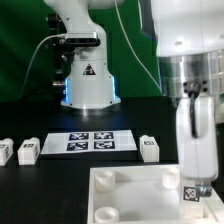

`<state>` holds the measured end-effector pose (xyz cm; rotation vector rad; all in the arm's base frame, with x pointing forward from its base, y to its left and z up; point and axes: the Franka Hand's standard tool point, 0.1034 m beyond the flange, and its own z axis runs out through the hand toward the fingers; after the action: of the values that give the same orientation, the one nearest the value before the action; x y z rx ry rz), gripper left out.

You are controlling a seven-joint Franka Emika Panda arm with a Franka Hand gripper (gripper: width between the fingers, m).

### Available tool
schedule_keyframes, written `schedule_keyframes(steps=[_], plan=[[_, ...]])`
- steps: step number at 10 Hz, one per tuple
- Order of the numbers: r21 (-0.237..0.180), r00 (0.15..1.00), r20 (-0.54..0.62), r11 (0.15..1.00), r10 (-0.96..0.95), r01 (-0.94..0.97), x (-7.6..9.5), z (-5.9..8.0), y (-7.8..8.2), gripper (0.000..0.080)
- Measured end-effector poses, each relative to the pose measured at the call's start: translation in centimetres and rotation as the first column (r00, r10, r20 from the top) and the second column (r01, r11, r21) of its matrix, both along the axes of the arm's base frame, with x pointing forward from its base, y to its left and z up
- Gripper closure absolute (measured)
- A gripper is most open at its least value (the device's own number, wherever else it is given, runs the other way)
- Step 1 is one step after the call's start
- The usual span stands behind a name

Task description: Assemble one leg

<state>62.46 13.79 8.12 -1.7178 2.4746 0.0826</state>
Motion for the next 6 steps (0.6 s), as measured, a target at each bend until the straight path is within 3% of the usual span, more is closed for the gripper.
schedule_keyframes(steps=[6], plan=[[0.0,1.0,-0.001,1.0,0.008,-0.008,-0.15,0.01,0.13,0.015]])
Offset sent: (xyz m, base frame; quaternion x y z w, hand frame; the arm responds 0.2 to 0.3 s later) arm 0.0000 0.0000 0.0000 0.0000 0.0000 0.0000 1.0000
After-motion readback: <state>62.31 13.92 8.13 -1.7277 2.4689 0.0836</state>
